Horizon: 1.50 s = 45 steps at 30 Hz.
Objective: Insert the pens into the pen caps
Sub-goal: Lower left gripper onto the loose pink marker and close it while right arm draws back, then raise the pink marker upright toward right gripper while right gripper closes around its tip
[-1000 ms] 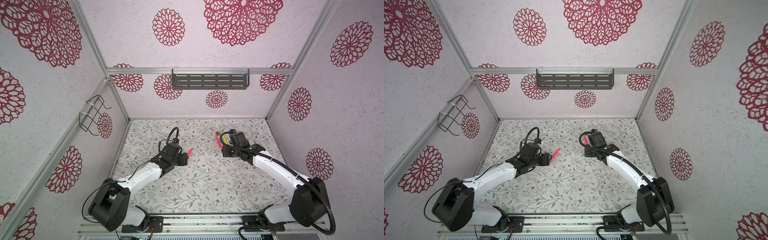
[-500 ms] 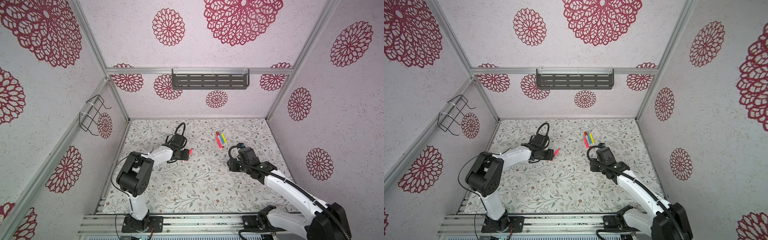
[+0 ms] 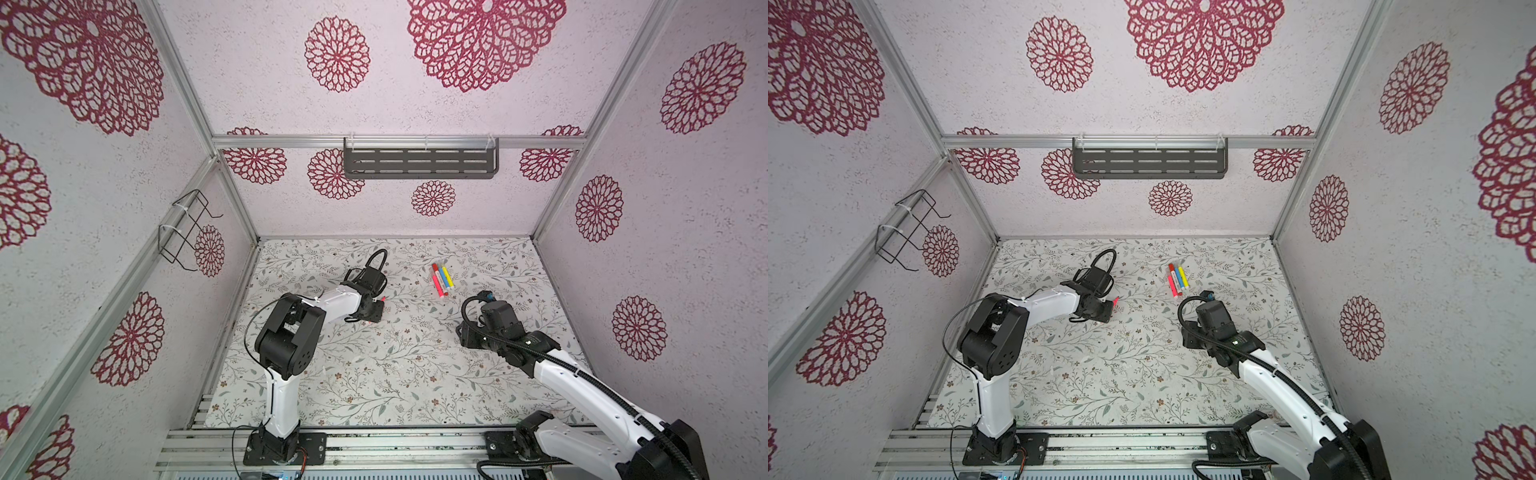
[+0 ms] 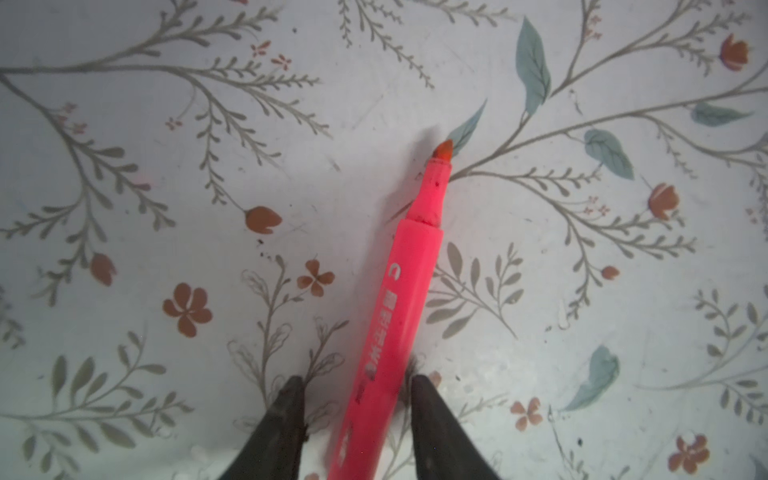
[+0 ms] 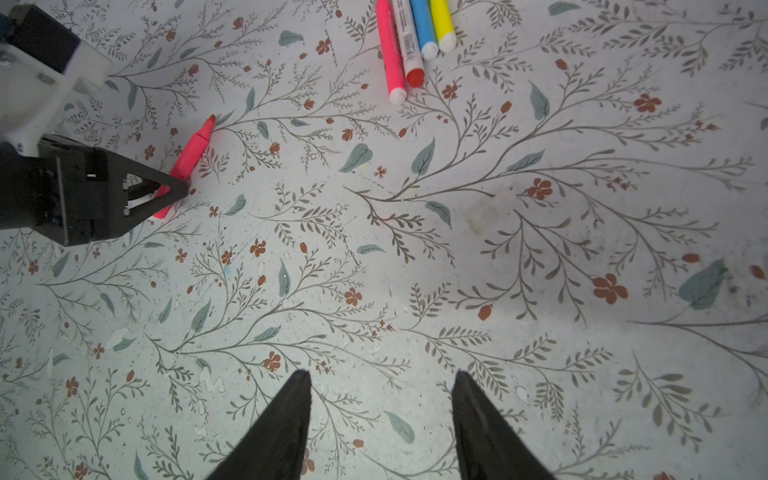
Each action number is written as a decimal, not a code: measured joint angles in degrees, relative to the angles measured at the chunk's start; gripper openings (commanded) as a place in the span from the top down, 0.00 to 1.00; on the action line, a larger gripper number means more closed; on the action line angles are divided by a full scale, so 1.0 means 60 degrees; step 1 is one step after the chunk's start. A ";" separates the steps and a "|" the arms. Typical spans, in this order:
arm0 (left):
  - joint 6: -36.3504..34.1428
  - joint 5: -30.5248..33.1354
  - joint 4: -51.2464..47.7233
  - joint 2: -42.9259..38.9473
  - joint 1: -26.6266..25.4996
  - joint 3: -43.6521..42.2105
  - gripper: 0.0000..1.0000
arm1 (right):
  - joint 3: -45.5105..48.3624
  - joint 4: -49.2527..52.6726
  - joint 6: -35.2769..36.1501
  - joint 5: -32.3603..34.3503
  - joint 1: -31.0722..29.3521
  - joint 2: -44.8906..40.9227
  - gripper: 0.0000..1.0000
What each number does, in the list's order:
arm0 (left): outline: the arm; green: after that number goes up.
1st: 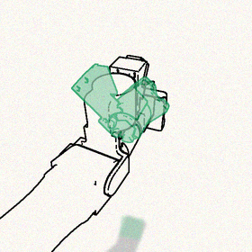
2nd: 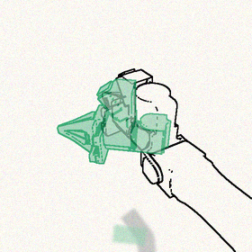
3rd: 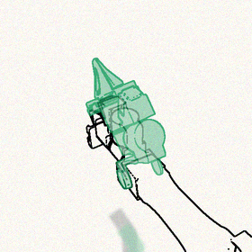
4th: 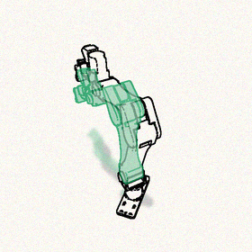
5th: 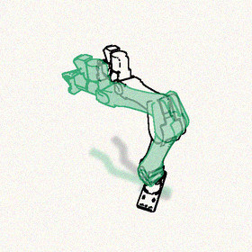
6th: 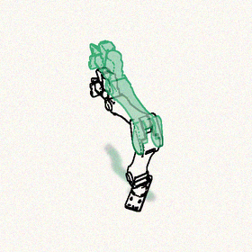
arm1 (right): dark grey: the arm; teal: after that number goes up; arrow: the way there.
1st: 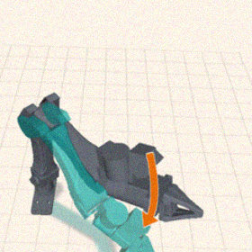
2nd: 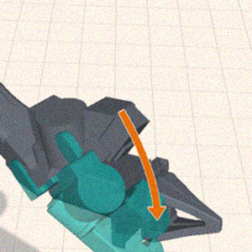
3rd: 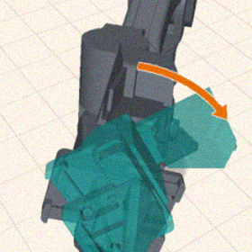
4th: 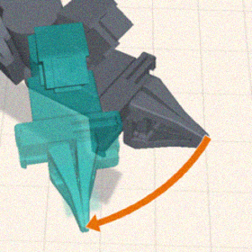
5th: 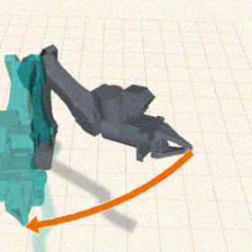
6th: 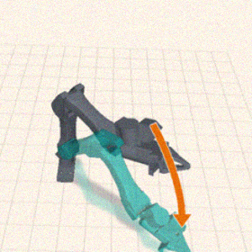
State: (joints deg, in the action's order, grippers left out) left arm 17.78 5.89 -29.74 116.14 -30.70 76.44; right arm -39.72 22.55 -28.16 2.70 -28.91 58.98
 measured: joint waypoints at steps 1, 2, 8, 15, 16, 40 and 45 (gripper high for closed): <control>-0.0073 0.0149 -0.0113 0.0091 -0.0073 0.0142 0.82 | 0.0000 -0.0011 -0.0004 -0.0004 0.0000 0.0000 0.43; -0.0146 0.0248 -0.0211 0.0149 -0.0135 0.0244 0.86 | 0.0004 -0.0018 -0.0011 -0.0004 0.0000 0.0000 0.43; -0.0361 0.0612 -0.0044 -0.0357 -0.0455 -0.0404 0.92 | 0.0109 -0.0280 -0.0138 -0.0098 0.0000 -0.0062 0.41; 0.0182 -0.2146 0.3027 -0.5563 -0.0517 -0.4998 0.89 | 0.0954 -0.1497 -0.0576 -0.1472 0.0113 -0.0353 0.36; 0.0350 -0.2433 0.3515 -0.6029 -0.0532 -0.5257 0.89 | 0.1122 -0.1894 -0.0656 -0.1876 0.0117 -0.0328 0.36; 0.1985 -0.3654 0.6805 -0.6798 -0.2317 -0.6539 0.89 | 0.1177 -0.8644 -0.2495 -0.5253 -0.1344 0.2535 0.69; 0.2062 -0.3712 0.6910 -0.6743 -0.2339 -0.6539 0.87 | 0.1126 -0.8994 -0.2590 -0.5348 -0.1402 0.2721 0.90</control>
State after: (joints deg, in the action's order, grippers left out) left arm 30.15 -16.38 11.73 75.68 -44.73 37.21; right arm -32.97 -31.42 -43.70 -29.39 -37.32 75.31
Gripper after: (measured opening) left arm 0.144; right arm 0.169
